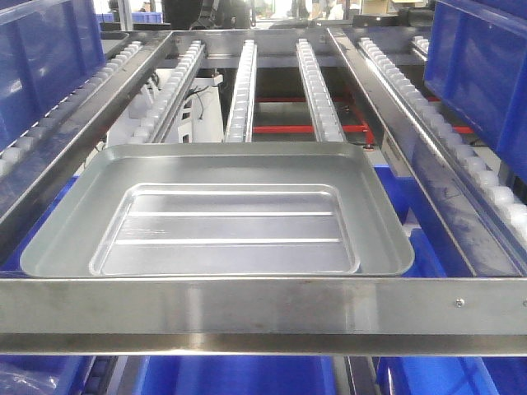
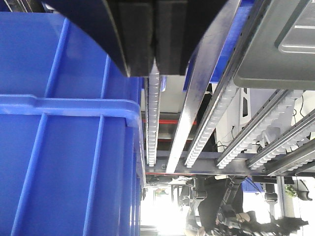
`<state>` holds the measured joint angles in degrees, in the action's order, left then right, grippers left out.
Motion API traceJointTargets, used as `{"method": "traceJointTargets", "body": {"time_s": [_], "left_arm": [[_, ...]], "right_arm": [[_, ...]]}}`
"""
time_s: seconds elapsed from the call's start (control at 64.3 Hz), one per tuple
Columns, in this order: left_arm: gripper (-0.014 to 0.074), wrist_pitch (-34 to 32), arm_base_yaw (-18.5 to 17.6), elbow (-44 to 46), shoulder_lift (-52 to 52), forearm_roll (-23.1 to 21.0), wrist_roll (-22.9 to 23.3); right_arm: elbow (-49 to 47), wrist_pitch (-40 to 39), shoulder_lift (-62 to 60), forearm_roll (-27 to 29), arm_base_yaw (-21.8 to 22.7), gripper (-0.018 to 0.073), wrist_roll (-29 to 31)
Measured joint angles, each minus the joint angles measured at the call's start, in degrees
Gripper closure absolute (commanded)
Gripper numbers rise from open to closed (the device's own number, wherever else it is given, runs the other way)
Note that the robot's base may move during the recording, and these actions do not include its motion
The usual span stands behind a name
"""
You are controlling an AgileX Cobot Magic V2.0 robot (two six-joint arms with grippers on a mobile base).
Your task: Grab silver tray and place in blue box
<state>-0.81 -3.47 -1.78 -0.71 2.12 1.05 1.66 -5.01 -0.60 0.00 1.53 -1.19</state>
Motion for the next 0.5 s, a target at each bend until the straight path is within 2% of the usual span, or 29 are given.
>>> {"method": "traceJointTargets", "body": {"time_s": [0.498], "left_arm": [[0.061,0.0,0.0,0.0,0.0,0.0,0.0]], "right_arm": [[0.0,0.0,0.0,0.0,0.0,0.0505,0.0]]}}
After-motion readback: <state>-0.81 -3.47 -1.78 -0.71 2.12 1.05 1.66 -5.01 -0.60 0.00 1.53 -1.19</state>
